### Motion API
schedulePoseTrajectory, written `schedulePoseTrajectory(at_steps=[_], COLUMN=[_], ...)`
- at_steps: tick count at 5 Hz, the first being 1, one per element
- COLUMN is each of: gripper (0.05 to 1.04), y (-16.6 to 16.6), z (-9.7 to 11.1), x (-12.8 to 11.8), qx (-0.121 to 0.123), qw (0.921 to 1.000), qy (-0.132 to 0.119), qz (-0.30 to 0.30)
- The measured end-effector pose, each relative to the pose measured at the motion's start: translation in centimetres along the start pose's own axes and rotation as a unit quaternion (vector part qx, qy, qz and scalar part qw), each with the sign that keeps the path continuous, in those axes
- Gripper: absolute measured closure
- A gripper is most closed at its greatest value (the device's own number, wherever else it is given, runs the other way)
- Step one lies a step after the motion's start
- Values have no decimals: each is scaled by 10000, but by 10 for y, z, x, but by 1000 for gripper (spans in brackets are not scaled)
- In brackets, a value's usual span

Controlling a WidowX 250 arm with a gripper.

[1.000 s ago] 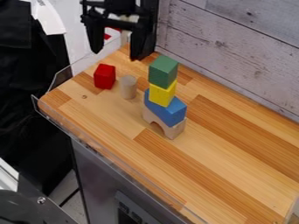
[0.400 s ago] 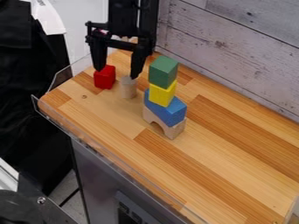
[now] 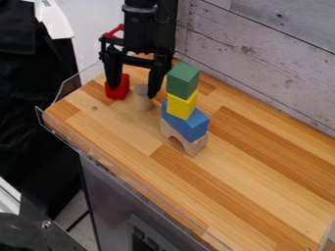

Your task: Place the cylinder on top of the green square

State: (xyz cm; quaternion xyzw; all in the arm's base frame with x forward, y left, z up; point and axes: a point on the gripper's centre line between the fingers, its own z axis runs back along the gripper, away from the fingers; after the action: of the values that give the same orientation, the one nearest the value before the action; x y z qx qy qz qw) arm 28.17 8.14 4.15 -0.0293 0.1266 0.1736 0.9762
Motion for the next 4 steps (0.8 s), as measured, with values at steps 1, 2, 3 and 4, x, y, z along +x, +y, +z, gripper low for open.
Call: schedulePoseTrajectory(at_steps=[1,2,3,4], gripper=[84,83,83,83], y=[0,0,-1,-2], z=[-1,-9,-8,-14], x=[3,5,8,10], qx=[0,7,-23,-64], qw=[10000,9999,9999,9999], qy=[8,122,109,141], qz=[-7,34,44,62])
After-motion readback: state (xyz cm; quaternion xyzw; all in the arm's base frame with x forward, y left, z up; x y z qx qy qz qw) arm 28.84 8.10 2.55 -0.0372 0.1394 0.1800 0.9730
